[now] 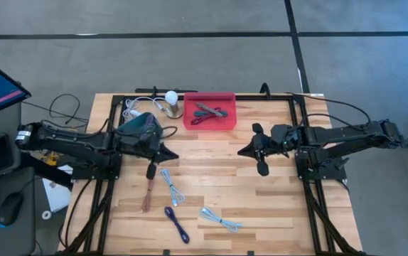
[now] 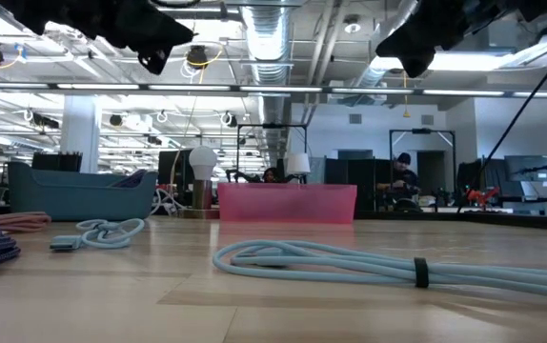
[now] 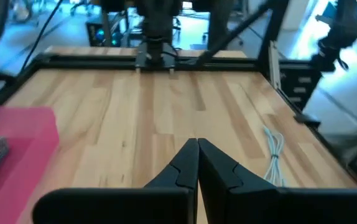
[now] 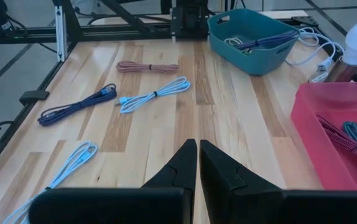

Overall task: Pick & Place USB Port
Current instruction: Put the top blue USB cable into the blue bin

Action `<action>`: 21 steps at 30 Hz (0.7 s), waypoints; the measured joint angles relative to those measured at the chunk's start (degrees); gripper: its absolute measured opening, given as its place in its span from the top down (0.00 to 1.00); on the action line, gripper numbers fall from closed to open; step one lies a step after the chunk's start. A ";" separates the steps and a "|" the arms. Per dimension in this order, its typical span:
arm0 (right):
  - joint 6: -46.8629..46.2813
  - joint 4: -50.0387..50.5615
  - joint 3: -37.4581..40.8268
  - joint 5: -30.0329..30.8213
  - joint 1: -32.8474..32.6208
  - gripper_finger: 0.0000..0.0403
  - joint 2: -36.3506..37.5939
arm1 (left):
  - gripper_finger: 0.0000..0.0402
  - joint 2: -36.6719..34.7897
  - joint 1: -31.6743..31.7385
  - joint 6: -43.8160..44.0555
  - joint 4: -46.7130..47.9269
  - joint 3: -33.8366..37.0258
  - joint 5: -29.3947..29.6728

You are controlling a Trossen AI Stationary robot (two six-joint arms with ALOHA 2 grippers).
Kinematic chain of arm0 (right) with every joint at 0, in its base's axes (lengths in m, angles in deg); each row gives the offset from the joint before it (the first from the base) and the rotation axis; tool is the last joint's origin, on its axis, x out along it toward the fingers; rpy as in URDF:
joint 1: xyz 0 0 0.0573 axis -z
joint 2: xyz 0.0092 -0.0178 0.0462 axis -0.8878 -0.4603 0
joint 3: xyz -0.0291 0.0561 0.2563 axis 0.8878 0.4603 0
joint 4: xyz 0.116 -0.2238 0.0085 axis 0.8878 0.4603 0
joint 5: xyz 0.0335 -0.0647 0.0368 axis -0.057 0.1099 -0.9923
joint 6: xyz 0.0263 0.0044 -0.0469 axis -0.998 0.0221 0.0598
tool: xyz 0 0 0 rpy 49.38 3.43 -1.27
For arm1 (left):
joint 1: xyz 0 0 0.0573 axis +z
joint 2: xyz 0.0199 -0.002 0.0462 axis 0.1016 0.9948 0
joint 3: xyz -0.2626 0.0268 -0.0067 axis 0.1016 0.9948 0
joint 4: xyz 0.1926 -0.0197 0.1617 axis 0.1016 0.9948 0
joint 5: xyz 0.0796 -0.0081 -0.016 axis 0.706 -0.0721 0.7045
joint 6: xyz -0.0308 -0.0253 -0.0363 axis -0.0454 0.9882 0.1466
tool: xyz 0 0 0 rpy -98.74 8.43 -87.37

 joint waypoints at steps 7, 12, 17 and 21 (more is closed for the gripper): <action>0.00 -0.37 0.00 0.00 0.00 0.97 0.02 | 0.99 1.15 -3.75 -7.40 0.15 0.00 5.89; 0.00 -1.46 0.00 0.00 0.00 0.97 0.01 | 0.99 3.92 -3.79 -10.51 0.96 -0.79 8.14; 0.00 -2.54 0.00 0.02 0.00 0.97 0.02 | 0.99 7.95 -3.79 -14.43 2.24 -4.66 8.27; 0.00 -2.56 0.00 0.02 0.00 0.97 0.02 | 0.99 10.67 -3.79 -17.08 7.63 -8.68 8.27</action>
